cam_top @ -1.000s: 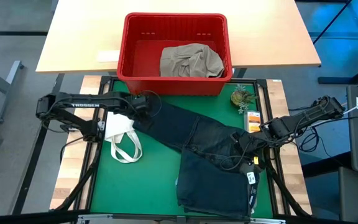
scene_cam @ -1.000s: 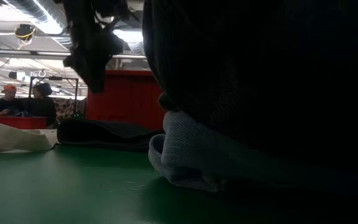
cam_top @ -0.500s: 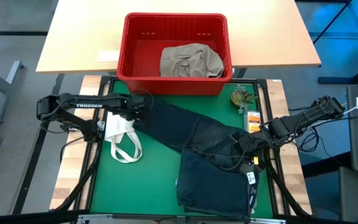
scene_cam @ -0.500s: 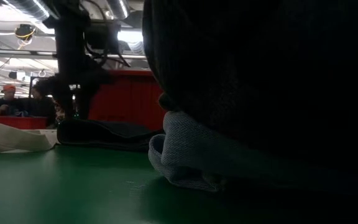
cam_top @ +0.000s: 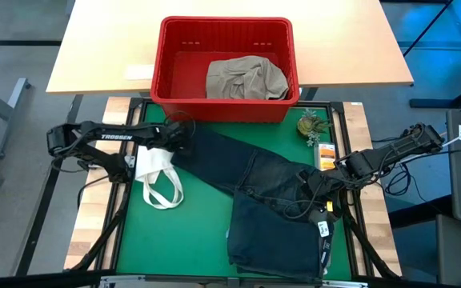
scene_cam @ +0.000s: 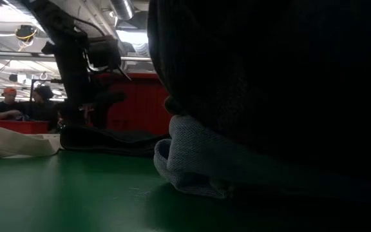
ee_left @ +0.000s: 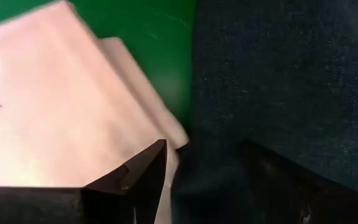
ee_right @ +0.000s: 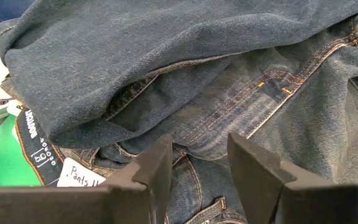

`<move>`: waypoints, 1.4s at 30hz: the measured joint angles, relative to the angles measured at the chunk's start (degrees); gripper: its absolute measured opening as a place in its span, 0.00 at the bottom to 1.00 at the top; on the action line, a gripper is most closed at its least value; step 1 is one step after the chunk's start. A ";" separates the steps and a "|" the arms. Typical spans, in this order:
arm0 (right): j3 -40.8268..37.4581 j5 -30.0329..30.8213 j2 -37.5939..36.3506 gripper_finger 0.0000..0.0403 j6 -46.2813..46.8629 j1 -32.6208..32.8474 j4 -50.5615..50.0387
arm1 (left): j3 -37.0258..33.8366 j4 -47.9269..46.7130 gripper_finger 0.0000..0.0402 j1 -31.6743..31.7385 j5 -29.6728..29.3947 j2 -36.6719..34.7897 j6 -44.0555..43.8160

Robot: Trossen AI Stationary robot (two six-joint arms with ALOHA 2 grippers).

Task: Fold Laundry from Bin
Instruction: Fold the dark blue jeans

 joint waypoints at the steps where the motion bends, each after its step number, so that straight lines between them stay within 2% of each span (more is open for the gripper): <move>1: 0.00 0.00 0.00 0.38 0.00 0.00 0.00 | -0.96 2.09 0.51 0.13 0.48 0.00 0.00; 4: 0.00 0.01 0.00 0.38 0.00 -0.02 0.00 | -3.19 5.20 0.51 0.19 0.80 0.00 -0.01; 10: 0.00 0.01 0.00 0.38 0.00 -0.02 -0.02 | -4.86 5.64 0.48 0.19 1.01 -0.04 0.02; 13: 0.00 0.01 0.00 0.38 0.00 -0.02 -0.02 | -4.91 6.07 0.38 0.19 1.29 -0.04 0.03; 19: 0.00 0.01 0.00 0.38 0.00 -0.02 -0.02 | -4.86 9.05 0.06 0.17 2.20 -0.12 0.02; 20: 0.00 0.01 0.00 0.38 0.00 -0.02 -0.02 | -4.56 9.01 0.03 0.19 2.31 -0.46 0.00; 30: -0.02 0.52 0.00 0.38 -0.02 -0.02 -0.11 | 2.52 8.98 0.01 -0.91 3.52 -5.39 3.19; 42: -0.02 0.62 0.00 0.38 -0.34 -0.01 -0.09 | 13.31 10.29 0.00 -7.60 4.81 -8.28 4.39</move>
